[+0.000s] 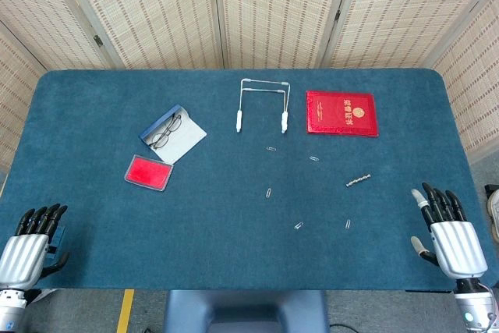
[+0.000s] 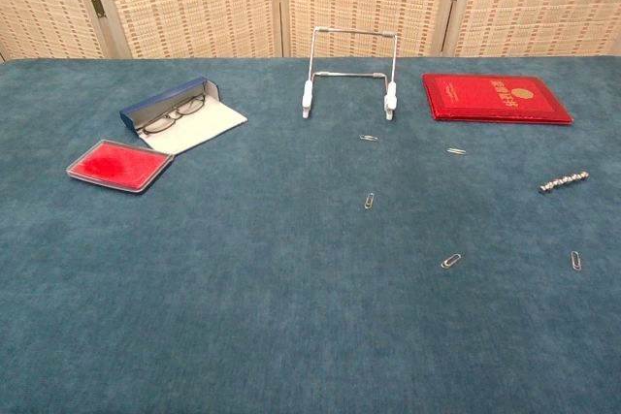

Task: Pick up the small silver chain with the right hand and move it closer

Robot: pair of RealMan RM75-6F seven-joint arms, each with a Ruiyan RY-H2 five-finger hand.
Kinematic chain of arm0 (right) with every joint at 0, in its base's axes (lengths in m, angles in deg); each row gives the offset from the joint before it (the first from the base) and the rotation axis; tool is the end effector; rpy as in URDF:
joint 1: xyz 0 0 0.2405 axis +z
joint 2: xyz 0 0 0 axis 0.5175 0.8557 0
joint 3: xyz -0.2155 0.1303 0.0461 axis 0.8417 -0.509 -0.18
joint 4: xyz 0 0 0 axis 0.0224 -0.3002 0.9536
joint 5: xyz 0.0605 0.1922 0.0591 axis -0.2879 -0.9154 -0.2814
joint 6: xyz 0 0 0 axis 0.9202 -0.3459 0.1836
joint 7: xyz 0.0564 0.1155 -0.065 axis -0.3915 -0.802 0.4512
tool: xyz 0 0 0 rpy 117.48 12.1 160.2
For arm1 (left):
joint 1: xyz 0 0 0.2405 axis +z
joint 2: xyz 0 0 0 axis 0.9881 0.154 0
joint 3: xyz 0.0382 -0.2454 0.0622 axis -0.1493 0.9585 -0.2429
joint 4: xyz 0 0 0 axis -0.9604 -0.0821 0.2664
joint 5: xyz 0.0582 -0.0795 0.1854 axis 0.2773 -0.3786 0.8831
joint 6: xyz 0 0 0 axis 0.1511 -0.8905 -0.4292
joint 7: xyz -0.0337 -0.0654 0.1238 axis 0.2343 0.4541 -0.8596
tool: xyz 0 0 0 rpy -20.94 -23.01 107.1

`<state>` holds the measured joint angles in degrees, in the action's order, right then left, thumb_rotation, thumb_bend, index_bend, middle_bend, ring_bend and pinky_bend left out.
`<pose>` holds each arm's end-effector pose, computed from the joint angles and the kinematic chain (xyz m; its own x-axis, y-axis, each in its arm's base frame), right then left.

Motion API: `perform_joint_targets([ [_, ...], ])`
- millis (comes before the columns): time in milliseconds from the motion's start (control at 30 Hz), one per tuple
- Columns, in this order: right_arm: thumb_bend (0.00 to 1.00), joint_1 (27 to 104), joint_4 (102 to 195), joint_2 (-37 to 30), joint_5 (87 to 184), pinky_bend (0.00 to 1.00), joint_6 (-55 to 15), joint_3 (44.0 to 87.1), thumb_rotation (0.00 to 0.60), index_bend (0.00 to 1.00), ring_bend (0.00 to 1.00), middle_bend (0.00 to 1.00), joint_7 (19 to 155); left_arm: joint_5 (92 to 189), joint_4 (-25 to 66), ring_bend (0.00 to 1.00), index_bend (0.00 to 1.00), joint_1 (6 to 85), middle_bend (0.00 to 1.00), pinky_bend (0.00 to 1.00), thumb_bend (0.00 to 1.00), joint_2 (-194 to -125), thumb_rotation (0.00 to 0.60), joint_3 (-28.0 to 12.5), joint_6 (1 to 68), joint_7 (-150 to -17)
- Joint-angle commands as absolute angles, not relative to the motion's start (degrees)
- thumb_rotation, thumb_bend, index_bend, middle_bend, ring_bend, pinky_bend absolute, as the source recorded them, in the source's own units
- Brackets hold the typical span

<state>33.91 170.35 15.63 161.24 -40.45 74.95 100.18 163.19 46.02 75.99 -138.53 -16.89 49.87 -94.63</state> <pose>-0.3006 -0.1612 0.1450 0.5247 -0.0604 0.8492 -0.8513 -0.0368 0.5234 -0.3079 0.1653 0.1397 0.5140 0.1636 0.8421 0.8544 -0.0102 -0.5195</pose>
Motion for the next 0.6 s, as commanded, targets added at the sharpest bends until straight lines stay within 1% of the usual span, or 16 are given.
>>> perform_joint_targets([
  [33,0.3,33.95,170.36,15.66,161.1,0.0,-40.32,74.92,0.6,0.04,0.0,0.0,100.15,163.18,46.01,0.09,0.0,75.97,0.09,0.01,0.38,-138.54,0.6,-16.9,49.84,-94.5],
  [267,0.3,34.36,170.27,15.7,160.45,0.0,-39.66,74.57,0.6,0.04,0.0,0.0,99.92,163.52,45.91,0.09,0.0,75.78,0.09,0.01,0.38,-138.64,0.6,-17.11,49.49,-94.3],
  [433,0.3,38.12,169.98,15.96,158.35,0.0,-33.22,73.56,0.6,0.06,0.0,0.0,101.55,162.96,45.96,0.09,0.0,75.81,0.09,0.01,0.38,-138.5,0.6,-16.9,49.49,-93.89],
  [600,0.3,41.83,171.31,16.93,156.68,0.0,-27.77,72.59,0.6,0.13,0.0,0.0,104.9,162.66,45.65,0.09,0.0,75.53,0.09,0.01,0.38,-138.4,0.6,-16.79,48.94,-93.42],
])
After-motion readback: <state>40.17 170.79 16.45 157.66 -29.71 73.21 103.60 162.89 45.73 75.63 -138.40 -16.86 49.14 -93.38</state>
